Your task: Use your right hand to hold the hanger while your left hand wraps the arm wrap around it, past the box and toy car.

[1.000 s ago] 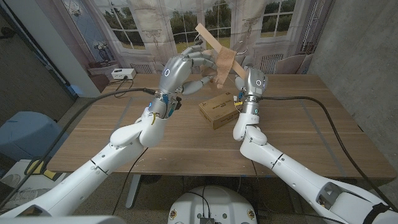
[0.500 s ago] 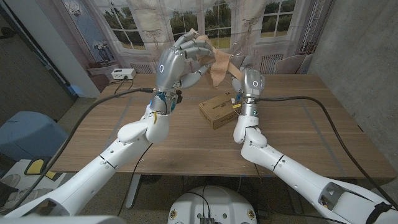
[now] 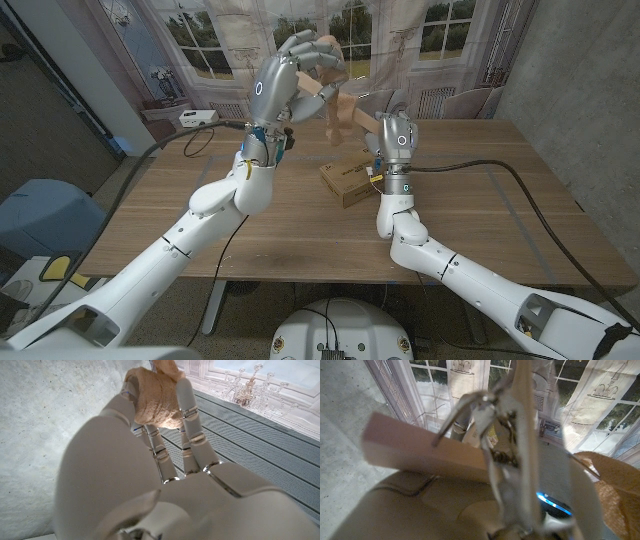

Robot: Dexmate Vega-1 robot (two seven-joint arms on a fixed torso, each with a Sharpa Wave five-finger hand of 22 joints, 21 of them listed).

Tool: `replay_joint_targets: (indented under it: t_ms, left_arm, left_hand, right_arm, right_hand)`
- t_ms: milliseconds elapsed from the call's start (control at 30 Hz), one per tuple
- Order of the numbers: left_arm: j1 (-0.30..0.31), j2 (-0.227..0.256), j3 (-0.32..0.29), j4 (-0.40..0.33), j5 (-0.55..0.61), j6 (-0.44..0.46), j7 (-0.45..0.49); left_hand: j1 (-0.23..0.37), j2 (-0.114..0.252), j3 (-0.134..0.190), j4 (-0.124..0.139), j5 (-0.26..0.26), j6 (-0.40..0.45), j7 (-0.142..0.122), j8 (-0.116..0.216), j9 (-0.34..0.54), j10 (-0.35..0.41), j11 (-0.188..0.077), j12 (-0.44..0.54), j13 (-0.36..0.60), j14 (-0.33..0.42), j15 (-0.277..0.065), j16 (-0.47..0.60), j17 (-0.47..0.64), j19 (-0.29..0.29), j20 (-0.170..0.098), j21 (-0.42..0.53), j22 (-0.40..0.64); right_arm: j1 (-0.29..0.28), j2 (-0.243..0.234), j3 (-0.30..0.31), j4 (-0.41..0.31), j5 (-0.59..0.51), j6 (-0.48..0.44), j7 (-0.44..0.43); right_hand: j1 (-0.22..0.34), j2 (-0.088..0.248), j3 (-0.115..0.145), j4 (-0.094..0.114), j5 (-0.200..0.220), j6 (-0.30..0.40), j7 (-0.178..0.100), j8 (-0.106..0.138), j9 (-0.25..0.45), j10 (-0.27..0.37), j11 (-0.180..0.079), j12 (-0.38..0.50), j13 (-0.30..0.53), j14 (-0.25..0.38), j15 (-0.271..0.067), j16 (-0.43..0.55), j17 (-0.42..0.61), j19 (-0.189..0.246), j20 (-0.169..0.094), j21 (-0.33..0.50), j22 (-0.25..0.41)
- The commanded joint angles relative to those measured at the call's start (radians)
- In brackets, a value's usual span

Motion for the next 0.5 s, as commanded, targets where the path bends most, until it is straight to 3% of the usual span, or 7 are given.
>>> replay_joint_targets:
  t_ms: [33, 500]
  left_arm:
    - [-0.016, -0.004, -0.047, -0.04, -0.107, 0.045, -0.151]
    - [-0.056, -0.022, -0.097, -0.064, -0.178, 0.118, -0.27]
  left_hand:
    - [0.174, 0.181, 0.024, 0.021, 0.008, 0.005, -0.003, 0.0, 0.005, 0.01, 0.0, 0.0, 0.007, 0.466, -0.404, -0.003, 0.004, -0.09, -0.193, 0.007, 0.001]
    - [0.172, 0.18, 0.027, 0.02, 0.008, 0.006, -0.004, -0.001, 0.008, 0.014, 0.0, -0.004, 0.009, 0.47, -0.4, -0.007, 0.007, -0.094, -0.193, 0.014, 0.001]
  right_arm:
    - [-0.031, 0.005, 0.032, 0.056, -0.101, 0.089, -0.038]
    - [-0.021, -0.016, 0.01, 0.084, -0.134, 0.106, -0.038]
  right_hand:
    - [-0.025, 0.059, 0.01, 0.001, -0.001, -0.005, 0.001, 0.006, 0.006, -0.009, -0.003, 0.003, 0.004, -0.011, -0.001, 0.002, 0.001, -0.018, -0.058, -0.001, 0.002]
    - [-0.03, 0.057, 0.01, 0.001, -0.001, -0.009, 0.0, 0.009, 0.006, -0.011, -0.003, 0.005, 0.004, -0.025, -0.002, 0.003, 0.002, -0.028, -0.06, 0.002, 0.006]
